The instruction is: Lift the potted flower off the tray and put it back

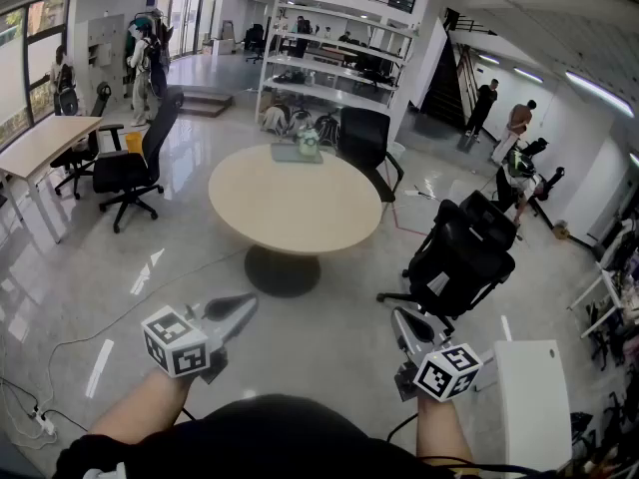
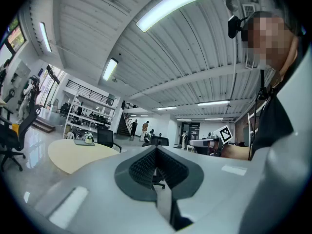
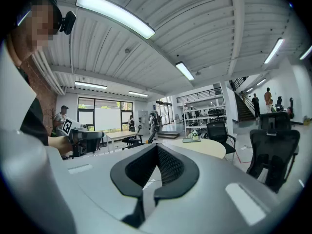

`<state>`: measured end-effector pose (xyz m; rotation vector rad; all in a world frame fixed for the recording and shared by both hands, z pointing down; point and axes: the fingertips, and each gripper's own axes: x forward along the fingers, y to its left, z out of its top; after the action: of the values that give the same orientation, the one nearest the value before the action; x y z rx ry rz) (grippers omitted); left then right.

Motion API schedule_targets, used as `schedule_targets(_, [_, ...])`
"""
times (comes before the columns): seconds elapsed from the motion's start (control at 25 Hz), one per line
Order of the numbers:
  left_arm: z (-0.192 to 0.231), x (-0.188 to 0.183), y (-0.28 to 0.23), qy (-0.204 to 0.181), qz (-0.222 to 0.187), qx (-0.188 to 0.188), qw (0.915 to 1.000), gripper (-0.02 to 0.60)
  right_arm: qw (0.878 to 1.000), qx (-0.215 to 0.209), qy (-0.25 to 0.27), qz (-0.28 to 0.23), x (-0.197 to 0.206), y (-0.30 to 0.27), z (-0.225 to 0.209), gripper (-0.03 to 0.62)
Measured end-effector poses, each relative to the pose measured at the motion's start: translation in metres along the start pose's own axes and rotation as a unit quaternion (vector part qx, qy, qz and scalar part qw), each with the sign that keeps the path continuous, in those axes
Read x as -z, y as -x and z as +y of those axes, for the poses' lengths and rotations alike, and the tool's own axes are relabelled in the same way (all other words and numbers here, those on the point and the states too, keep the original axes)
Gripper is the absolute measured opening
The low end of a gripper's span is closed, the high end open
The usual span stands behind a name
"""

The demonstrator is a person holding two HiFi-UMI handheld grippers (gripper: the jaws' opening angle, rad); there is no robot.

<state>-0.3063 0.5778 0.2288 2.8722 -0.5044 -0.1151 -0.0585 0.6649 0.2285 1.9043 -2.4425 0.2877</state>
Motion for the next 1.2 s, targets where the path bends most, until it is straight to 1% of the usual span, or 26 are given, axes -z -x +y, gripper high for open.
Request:
schedule_targets(0.16, [0.004,-0.002,0.004,-0.001,0.002,-0.001,1.0000,-0.005,1.000,-0.002,0.002,0.001,0.000,-0.004,0.005,0.012])
schedule_targets(0.56, [0.008,0.001,-0.003,0.001,0.001,-0.003,1.0000,-0.005,1.000,-0.002,0.000,-0.001,-0.001,-0.009,-0.003,0.012])
schedule_targets(0.76, [0.014,0.006,-0.010,0.004,0.002,-0.005,1.0000,-0.004,1.000,0.000,-0.015,-0.016,-0.003,-0.013,-0.014,0.014])
schedule_targets(1.0, [0.016,0.005,-0.021,0.004,0.001,-0.015,0.9999,-0.005,1.000,-0.011,-0.016,-0.011,-0.005,-0.020,-0.026,0.014])
schedule_targets(1.2, [0.015,0.006,-0.038,0.004,-0.003,-0.026,0.9996,-0.005,1.000,-0.022,-0.016,-0.007,-0.005,-0.025,-0.045,0.014])
